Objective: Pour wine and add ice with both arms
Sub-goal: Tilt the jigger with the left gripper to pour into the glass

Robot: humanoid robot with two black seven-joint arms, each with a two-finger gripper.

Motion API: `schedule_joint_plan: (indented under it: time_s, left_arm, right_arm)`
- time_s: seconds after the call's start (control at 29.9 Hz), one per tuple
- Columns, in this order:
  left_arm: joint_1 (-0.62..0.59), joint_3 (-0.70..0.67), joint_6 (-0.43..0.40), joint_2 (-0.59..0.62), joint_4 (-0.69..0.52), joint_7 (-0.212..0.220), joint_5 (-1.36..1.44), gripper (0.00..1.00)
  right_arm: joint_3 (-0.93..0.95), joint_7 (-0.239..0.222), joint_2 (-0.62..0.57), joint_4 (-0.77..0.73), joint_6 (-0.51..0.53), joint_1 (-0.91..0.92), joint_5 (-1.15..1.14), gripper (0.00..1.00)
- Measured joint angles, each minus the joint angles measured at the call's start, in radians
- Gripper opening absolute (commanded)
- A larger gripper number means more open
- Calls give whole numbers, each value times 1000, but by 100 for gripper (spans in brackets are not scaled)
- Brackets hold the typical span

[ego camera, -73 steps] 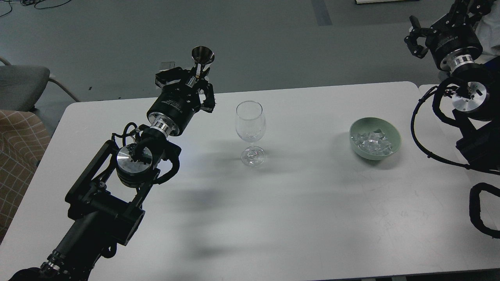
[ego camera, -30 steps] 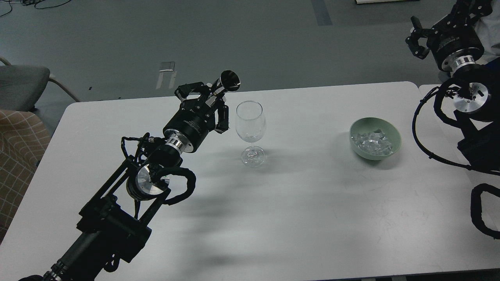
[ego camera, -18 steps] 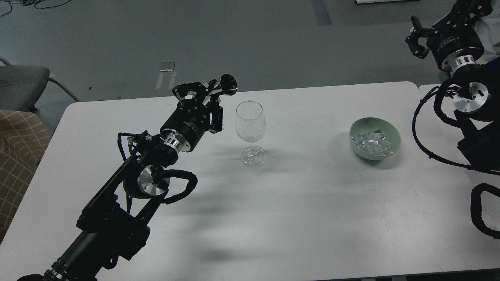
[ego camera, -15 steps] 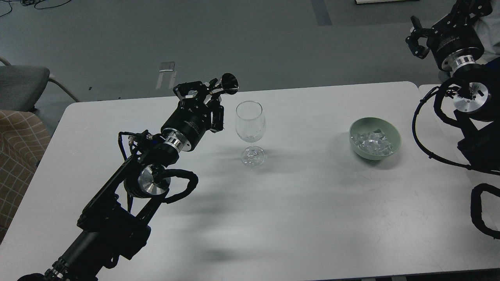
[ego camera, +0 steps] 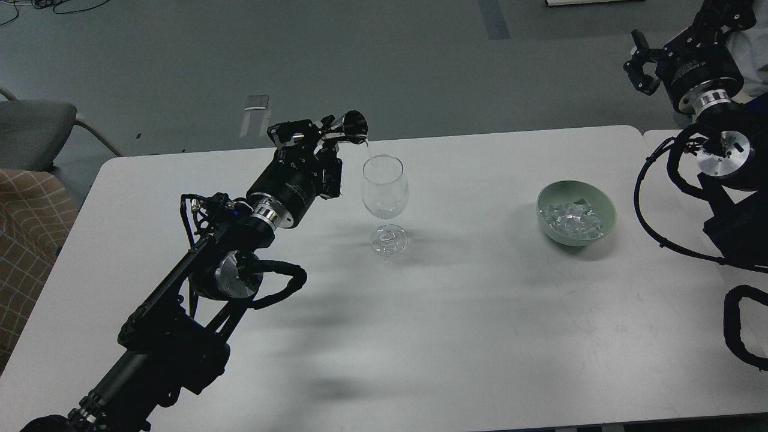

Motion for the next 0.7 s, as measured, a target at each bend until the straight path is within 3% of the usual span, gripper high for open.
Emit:
schedule_joint_plan:
  time_s: [0.7]
  left_arm:
    - [-26,5,-20,11,-19,0,106,0]
  right_arm:
    - [0,0,1,4,1,2,0,100]
